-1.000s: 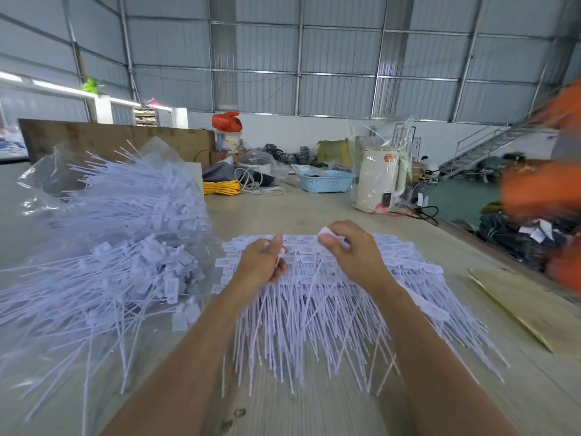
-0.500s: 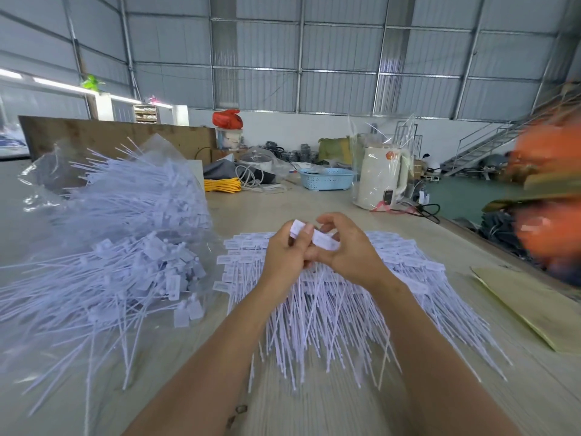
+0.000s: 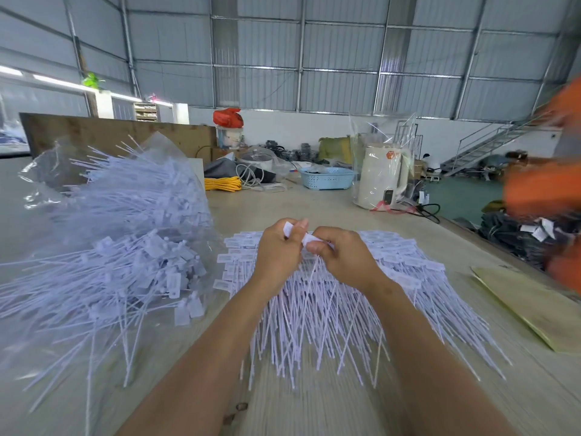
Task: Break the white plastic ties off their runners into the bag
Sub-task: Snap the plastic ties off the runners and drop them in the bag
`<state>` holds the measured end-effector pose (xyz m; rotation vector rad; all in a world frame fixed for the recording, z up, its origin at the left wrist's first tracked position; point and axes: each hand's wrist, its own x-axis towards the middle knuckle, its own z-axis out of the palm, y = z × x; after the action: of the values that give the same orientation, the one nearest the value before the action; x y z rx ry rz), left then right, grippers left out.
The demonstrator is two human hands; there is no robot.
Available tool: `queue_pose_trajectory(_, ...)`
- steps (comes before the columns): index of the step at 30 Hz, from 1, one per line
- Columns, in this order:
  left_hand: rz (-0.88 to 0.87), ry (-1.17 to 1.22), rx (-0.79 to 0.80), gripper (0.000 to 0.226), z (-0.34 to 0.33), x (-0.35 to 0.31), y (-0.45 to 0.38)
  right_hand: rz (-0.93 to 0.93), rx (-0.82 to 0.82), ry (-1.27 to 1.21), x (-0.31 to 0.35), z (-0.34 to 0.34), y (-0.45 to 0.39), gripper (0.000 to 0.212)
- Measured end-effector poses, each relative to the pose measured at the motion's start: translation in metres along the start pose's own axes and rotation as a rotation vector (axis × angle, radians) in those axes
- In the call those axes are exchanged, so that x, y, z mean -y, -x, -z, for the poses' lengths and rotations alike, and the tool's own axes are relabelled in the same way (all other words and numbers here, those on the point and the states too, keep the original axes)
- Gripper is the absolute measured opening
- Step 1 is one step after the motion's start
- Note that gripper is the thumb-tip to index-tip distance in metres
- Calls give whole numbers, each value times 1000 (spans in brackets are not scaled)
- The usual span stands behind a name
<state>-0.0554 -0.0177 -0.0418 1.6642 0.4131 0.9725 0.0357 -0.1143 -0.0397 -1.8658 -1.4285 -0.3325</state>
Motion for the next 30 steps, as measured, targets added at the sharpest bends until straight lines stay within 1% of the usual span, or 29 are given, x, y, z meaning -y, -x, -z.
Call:
queue_pose_trajectory(3, -48, -236, 5, 33, 0, 2, 1, 36, -2, 233, -5, -1, 3, 24)
queue_pose_trajectory(6, 8, -268, -13, 35, -1, -2, 3, 29, 1, 249, -6, -3, 3, 27)
queue_pose_trajectory(7, 10, -320, -16, 33, -1, -5, 4, 26, 6, 250, -5, -5, 2, 26)
queue_pose_trajectory(9, -22, -558, -2, 28, 4, -12, 5, -3, 26, 298, -10, -6, 2, 24)
queue_pose_trajectory(11, -64, -766, -9, 25, 12, -25, 8, -118, 15, 355, -22, 0, 8, 26)
queue_pose_trajectory(12, -91, -808, -23, 25, 17, -33, 8, -191, -10, 336, -29, 4, 11, 28)
queue_pose_trajectory(14, -184, -809, -73, 24, 25, -54, 9, -286, -79, 202, -38, 10, 13, 29)
queue_pose_trajectory(15, -250, -800, -116, 23, 30, -64, 8, -286, -105, 149, -38, 10, 12, 28)
queue_pose_trajectory(17, -368, -863, -184, 22, 44, -81, 2, -238, -90, 119, -31, 5, 7, 28)
queue_pose_trajectory(19, -396, -987, -247, 29, 68, -85, -8, -203, -54, 138, -27, 0, 5, 29)
queue_pose_trajectory(21, -304, -1086, -274, 34, 99, -72, -22, -203, -56, 141, -29, -1, 4, 26)
queue_pose_trajectory(23, -136, -1160, -241, 37, 134, -52, -29, -217, -71, 130, -32, -1, 6, 25)
queue_pose_trajectory(25, -5, -1235, -129, 39, 165, -28, -31, -214, -58, 120, -32, -2, 6, 26)
queue_pose_trajectory(27, 60, -1311, -25, 44, 189, -7, -25, -204, -40, 111, -31, -3, 6, 23)
queue_pose_trajectory(28, 72, -1364, -3, 52, 199, 2, -20, -202, -38, 108, -30, -3, 6, 21)
queue_pose_trajectory(29, 74, -1438, -2, 66, 207, 11, -15, -201, -41, 107, -29, -3, 6, 20)
queue_pose_trajectory(30, 66, -1524, -5, 86, 212, 17, -11, -202, -47, 106, -28, -3, 6, 19)
